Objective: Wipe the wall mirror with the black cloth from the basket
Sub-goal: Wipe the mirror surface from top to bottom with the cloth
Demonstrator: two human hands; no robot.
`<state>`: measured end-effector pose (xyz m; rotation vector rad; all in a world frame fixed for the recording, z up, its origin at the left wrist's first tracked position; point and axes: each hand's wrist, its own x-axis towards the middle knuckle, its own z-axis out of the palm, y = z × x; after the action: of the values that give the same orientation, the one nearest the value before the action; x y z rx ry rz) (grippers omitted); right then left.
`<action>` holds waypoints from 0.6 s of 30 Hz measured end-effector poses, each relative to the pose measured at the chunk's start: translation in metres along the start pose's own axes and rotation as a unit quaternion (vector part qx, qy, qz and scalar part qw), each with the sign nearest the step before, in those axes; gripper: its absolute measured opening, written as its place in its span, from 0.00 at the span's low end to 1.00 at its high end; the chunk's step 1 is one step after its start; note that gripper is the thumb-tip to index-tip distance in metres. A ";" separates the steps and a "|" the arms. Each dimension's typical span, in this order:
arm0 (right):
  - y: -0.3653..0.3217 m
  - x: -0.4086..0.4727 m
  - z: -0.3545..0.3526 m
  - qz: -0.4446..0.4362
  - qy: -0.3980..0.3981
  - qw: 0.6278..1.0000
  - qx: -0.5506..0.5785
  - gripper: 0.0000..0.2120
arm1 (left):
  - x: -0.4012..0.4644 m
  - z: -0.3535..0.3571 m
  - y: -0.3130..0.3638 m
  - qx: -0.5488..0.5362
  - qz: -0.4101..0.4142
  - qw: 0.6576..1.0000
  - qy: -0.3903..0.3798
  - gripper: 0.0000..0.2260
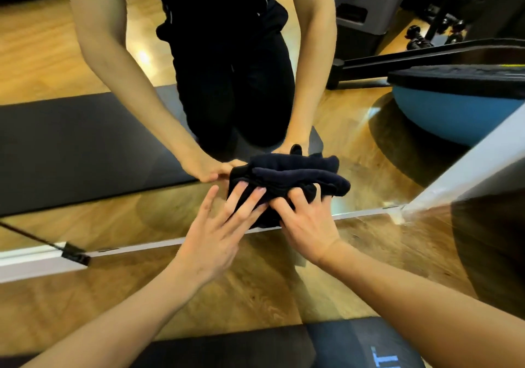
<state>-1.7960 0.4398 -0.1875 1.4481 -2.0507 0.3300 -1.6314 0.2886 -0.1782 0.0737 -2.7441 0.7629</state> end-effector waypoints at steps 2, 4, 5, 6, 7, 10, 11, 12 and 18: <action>-0.026 0.010 0.005 0.000 0.016 1.000 0.015 0.25 | -0.021 0.003 -0.016 0.006 -0.004 1.000 -0.003 0.43; -0.051 0.018 0.009 0.001 0.025 0.999 0.027 0.25 | -0.040 0.006 -0.030 0.006 -0.009 1.000 -0.006 0.42; -0.063 0.022 0.012 0.002 0.027 0.999 0.033 0.24 | -0.050 0.006 -0.038 0.008 -0.012 1.000 -0.012 0.42; -0.075 0.026 0.014 0.004 0.030 0.999 0.041 0.23 | -0.060 0.007 -0.046 0.015 -0.013 1.000 -0.019 0.40; -0.087 0.030 0.017 0.008 0.032 0.998 0.053 0.20 | -0.069 0.007 -0.053 0.023 -0.014 0.999 -0.023 0.39; -0.119 0.041 0.021 0.012 0.023 0.997 0.074 0.13 | -0.096 0.010 -0.073 0.030 -0.020 0.999 -0.038 0.35; -0.129 0.046 0.023 0.008 0.018 0.997 0.075 0.13 | -0.106 0.011 -0.080 0.030 -0.024 0.998 -0.043 0.35; -0.140 0.050 0.025 0.003 0.015 0.997 0.075 0.13 | -0.115 0.012 -0.086 0.031 -0.029 0.998 -0.045 0.34; -0.198 0.075 0.031 -0.027 0.019 0.998 0.062 0.15 | -0.166 0.018 -0.124 0.041 -0.047 0.996 -0.060 0.34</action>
<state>-1.6415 0.2923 -0.1937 1.5568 -1.9873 0.4651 -1.4615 0.1685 -0.1792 0.2712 -2.7973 0.8705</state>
